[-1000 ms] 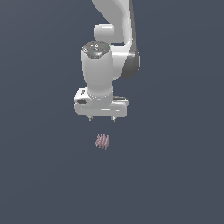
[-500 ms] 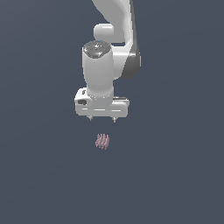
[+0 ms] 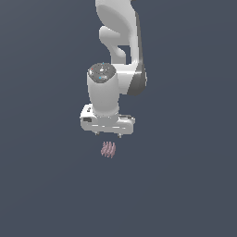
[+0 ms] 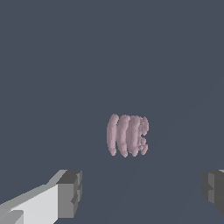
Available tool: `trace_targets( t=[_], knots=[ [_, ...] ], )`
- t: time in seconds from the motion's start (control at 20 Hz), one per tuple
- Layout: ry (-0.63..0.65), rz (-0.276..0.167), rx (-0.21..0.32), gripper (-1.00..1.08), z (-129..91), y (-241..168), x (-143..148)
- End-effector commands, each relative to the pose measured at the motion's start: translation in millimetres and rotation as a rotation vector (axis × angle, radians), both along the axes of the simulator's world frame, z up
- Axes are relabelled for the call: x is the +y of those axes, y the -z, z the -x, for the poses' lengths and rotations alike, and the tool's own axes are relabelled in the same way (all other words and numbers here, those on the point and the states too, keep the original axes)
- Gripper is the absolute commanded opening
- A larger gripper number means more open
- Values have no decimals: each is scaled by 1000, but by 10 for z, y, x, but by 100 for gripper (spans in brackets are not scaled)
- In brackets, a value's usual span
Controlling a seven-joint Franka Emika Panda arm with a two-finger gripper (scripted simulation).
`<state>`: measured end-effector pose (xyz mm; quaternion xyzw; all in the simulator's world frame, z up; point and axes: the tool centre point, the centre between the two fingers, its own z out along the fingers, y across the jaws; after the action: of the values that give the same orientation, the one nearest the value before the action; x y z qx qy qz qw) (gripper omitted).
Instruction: Pick up the object and move it to a goal position.
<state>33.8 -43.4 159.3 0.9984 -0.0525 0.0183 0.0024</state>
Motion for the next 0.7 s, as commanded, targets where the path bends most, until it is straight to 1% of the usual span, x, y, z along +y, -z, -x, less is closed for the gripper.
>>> trace_targets(
  t=[0.0,0.35,0.65],
  knots=[
    [19,-2,10,100,-43,179,-13],
    [60,-7,29,100,-119,565,-41],
    [73,-8,36,100,-138,695,-50]
  ],
)
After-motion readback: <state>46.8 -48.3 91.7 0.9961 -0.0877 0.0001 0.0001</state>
